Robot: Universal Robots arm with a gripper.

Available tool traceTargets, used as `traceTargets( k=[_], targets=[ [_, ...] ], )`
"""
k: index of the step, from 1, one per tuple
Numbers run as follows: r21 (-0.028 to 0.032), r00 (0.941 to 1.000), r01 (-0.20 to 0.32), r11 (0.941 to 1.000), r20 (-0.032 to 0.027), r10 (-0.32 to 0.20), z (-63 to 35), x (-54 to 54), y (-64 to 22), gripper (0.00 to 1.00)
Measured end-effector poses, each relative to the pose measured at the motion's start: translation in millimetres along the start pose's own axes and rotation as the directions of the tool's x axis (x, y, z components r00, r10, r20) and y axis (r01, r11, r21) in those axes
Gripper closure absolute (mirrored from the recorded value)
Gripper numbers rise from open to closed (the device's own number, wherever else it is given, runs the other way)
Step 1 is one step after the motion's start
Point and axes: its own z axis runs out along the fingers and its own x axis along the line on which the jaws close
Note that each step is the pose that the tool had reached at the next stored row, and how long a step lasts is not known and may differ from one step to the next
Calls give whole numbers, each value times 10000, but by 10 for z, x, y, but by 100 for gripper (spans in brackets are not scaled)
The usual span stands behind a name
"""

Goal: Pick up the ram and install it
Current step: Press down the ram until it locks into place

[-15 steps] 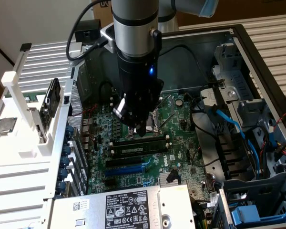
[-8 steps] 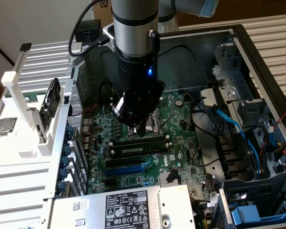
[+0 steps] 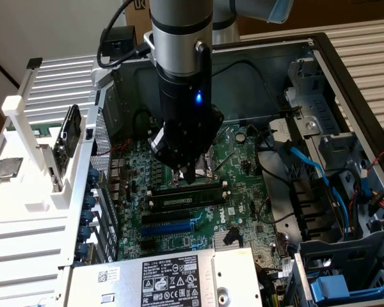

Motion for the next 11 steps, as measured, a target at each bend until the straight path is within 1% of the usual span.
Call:
traceTargets(
  k=[3, 6, 11],
  targets=[
    [3, 9993, -374, 9993, -5, 374, 0, 0, 0, 90],
    [6, 9971, -755, 9971, -10, 755, 0, 0, 0, 90],
    [15, 9904, -1382, 9904, -19, 1382, 0, 0, 0, 90]
  ],
)
